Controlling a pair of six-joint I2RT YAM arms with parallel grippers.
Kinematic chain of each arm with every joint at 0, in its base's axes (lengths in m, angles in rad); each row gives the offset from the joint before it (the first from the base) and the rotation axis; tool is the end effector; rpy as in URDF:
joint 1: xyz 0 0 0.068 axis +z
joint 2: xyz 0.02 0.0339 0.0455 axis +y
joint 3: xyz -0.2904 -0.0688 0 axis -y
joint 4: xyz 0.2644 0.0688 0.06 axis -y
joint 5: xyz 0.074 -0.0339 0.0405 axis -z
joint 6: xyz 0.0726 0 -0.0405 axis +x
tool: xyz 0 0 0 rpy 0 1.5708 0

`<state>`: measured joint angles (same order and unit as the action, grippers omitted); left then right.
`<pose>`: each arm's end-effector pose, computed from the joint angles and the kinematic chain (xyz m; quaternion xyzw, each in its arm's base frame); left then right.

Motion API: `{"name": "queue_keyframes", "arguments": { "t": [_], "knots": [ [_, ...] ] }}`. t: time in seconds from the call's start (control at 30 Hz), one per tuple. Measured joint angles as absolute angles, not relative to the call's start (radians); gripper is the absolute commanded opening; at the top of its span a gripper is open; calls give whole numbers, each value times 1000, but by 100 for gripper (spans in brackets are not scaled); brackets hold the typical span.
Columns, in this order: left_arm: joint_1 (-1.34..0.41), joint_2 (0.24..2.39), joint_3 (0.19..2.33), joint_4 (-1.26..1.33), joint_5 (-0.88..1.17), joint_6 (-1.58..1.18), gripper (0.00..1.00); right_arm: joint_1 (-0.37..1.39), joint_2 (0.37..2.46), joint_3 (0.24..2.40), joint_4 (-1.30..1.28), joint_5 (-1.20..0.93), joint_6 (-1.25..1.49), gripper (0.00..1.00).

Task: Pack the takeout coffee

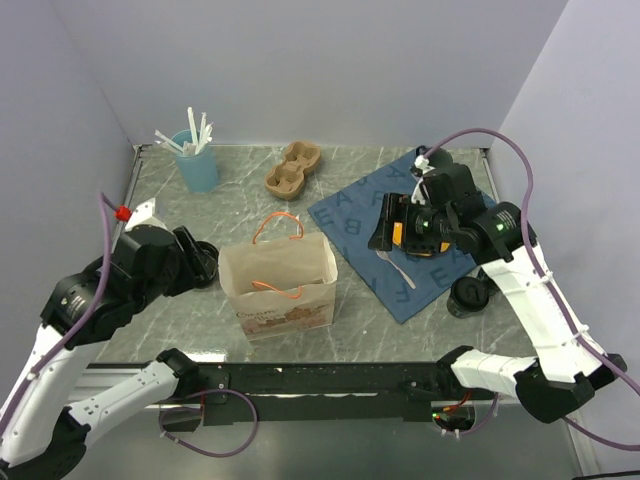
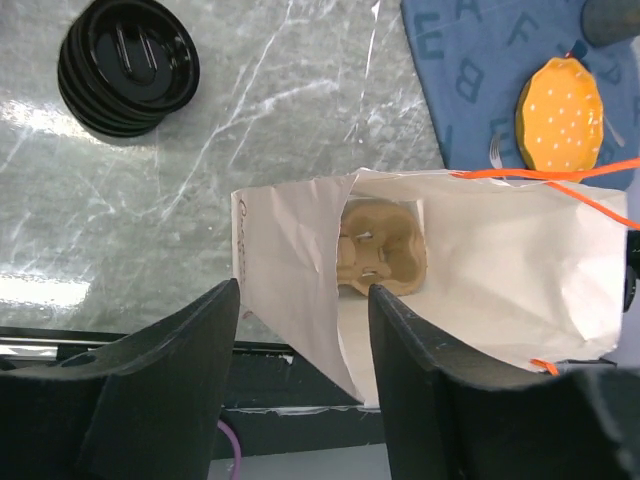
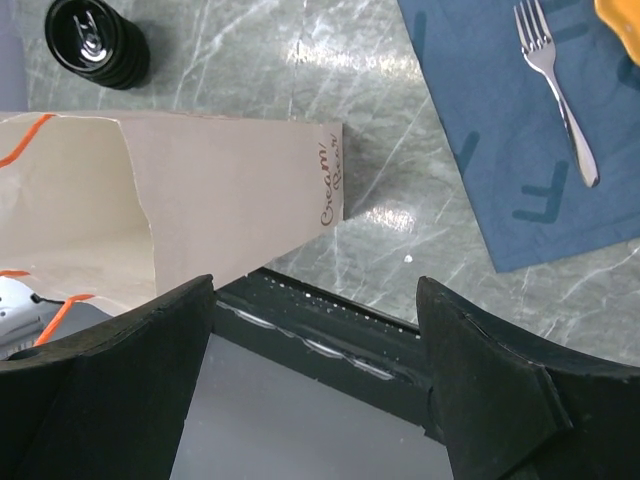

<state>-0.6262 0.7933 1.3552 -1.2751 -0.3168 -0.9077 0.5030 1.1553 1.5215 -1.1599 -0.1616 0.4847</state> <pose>0.1074 -0.0498 0.4186 -0.1909 0.8800 -0.1816 0.3952 0.1961 0.1213 0.4260 -0.0390 0.9221 0.2448 0.2971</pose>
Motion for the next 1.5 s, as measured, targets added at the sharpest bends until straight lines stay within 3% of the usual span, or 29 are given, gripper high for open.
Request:
{"name": "queue_keyframes", "arguments": {
  "t": [0.13,0.37,0.47,0.6,0.73,0.83,0.87,1.1,1.17,1.5],
  "knots": [
    [-626,819,1317,-1228,-314,-904,48,503,1179,1532,-1169,-176,485,89],
    [-626,917,1280,-1116,-312,-855,11,503,1180,1531,-1184,-180,482,91],
    [-626,962,1278,-1061,-311,-812,4,503,1180,1538,-1219,-146,493,91],
    [-626,980,1263,-990,-313,-750,3,501,1191,1579,-1296,-59,517,91],
    [-626,992,1262,-958,-314,-710,19,472,1197,1590,-1322,31,532,92],
    [-626,998,1262,-947,-314,-690,39,407,1189,1567,-1327,78,533,92],
    [-626,997,1259,-946,-315,-690,51,369,1184,1549,-1325,86,533,92],
    [-625,971,1257,-966,-317,-673,94,20,1160,1398,-1335,97,518,92],
    [-625,958,1261,-970,-311,-670,99,-77,1162,1351,-1341,100,516,92],
    [-625,884,1262,-973,-259,-675,96,-259,1208,1271,-1309,149,473,93]
  ]
}}
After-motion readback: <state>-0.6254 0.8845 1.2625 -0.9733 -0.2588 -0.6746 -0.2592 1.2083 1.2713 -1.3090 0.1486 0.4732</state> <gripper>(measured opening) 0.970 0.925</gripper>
